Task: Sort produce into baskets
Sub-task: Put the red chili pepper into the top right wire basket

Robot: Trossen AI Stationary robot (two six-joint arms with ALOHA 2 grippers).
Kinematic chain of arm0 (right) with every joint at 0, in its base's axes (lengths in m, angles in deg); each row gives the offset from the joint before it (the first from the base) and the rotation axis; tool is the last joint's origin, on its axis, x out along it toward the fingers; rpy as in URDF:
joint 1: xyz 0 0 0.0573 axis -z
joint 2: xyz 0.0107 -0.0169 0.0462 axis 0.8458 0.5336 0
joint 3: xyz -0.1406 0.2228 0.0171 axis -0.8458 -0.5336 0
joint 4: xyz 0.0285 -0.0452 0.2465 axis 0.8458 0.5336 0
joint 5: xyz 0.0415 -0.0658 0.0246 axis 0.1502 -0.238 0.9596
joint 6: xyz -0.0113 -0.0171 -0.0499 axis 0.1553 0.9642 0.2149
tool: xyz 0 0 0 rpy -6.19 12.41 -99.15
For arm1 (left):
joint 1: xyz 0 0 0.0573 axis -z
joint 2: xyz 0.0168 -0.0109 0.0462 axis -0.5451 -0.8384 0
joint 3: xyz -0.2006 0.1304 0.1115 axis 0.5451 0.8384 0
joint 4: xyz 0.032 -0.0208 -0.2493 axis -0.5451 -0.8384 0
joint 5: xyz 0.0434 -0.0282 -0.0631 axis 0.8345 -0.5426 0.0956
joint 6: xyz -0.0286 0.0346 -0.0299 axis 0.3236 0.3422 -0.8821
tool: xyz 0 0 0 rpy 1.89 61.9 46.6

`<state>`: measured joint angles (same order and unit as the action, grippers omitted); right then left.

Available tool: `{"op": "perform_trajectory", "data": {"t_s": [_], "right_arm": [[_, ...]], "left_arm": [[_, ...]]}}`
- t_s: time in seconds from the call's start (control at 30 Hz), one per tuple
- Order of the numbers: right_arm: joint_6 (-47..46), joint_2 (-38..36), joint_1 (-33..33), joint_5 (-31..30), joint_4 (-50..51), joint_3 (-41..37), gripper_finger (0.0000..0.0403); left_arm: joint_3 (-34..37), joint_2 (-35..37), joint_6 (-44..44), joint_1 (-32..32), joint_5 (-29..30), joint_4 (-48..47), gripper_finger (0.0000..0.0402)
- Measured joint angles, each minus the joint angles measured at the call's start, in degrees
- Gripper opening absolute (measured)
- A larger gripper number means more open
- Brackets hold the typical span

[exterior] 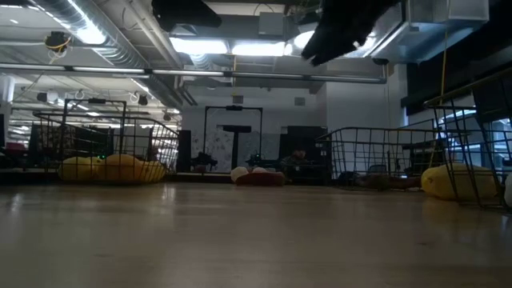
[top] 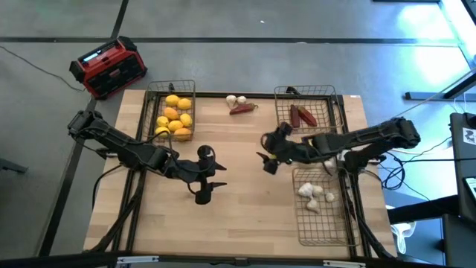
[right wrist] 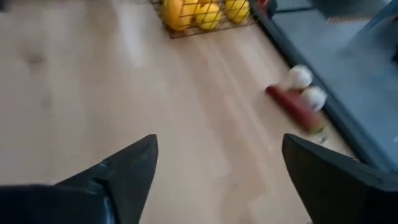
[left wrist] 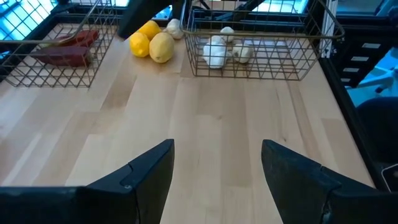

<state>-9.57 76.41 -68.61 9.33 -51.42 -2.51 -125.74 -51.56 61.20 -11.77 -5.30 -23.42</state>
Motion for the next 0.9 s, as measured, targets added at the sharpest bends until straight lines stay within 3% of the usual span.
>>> {"op": "perform_trajectory", "data": {"t_s": [0.37, 0.9], "right_arm": [[18.0, 8.6, 9.8, 0.5, -10.6, 0.0, 0.0339], [29.5, 21.2, 24.8, 12.2, -18.1, 0.0, 0.0308]], "left_arm": [[0.0, 0.0, -1.5, 0.0, 2.5, 0.3, 0.0237], [0.0, 0.0, -1.4, -1.9, 3.9, 0.2, 0.0237]]}}
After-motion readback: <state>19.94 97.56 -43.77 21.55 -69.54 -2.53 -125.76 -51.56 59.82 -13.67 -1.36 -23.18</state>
